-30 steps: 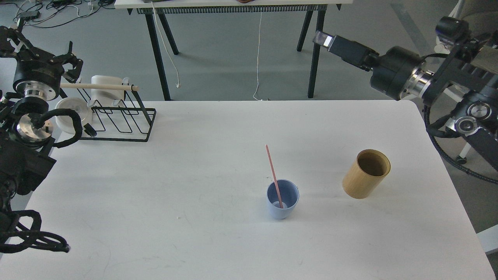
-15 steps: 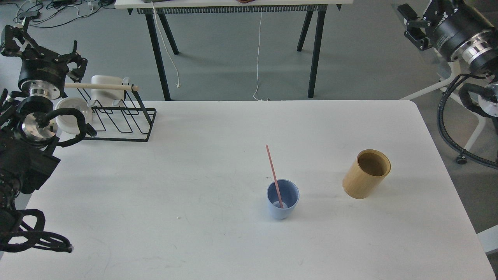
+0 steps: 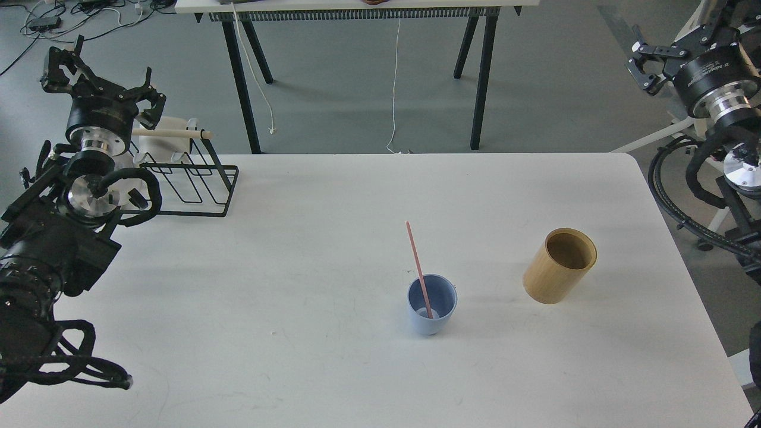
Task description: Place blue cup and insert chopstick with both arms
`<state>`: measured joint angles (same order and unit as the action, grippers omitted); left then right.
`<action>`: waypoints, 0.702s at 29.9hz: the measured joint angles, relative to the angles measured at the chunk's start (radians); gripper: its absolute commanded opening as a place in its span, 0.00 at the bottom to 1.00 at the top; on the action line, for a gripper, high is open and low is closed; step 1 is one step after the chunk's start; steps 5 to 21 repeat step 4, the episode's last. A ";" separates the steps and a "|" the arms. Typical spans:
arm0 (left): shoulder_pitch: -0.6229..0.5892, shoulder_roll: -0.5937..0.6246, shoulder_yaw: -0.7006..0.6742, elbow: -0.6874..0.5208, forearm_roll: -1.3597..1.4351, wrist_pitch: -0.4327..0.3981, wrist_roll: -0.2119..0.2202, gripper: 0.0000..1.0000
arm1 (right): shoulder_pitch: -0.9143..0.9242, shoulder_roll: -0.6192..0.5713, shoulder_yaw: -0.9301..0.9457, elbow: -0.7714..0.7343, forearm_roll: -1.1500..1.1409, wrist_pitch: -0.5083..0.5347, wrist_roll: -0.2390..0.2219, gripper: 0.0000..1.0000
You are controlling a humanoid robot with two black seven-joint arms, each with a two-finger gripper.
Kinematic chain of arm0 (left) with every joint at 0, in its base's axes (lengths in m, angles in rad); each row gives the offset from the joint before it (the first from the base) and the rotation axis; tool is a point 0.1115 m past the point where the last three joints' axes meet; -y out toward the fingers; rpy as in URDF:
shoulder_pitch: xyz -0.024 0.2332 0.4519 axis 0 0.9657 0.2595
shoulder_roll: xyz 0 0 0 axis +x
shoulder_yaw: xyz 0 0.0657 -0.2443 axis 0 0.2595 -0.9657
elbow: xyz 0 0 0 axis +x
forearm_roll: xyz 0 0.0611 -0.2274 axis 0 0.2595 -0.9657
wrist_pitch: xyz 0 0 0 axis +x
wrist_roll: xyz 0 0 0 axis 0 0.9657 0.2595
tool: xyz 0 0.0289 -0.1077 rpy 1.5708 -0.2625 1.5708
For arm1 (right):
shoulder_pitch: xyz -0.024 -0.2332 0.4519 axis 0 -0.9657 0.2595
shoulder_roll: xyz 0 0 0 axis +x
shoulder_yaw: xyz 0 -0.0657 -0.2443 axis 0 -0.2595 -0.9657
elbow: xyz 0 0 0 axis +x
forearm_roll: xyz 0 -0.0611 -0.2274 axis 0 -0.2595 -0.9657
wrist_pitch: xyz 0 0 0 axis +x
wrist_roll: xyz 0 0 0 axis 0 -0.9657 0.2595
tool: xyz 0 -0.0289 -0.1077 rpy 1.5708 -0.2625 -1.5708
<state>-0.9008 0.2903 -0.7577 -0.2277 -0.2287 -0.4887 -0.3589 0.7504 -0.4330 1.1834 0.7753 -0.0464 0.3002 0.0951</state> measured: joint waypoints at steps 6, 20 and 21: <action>-0.010 -0.002 -0.002 -0.007 0.000 0.000 0.000 1.00 | -0.013 0.014 -0.010 -0.038 0.026 0.038 0.000 0.99; -0.010 -0.002 -0.002 -0.007 0.000 0.000 0.000 1.00 | -0.013 0.014 -0.010 -0.038 0.026 0.038 0.000 0.99; -0.010 -0.002 -0.002 -0.007 0.000 0.000 0.000 1.00 | -0.013 0.014 -0.010 -0.038 0.026 0.038 0.000 0.99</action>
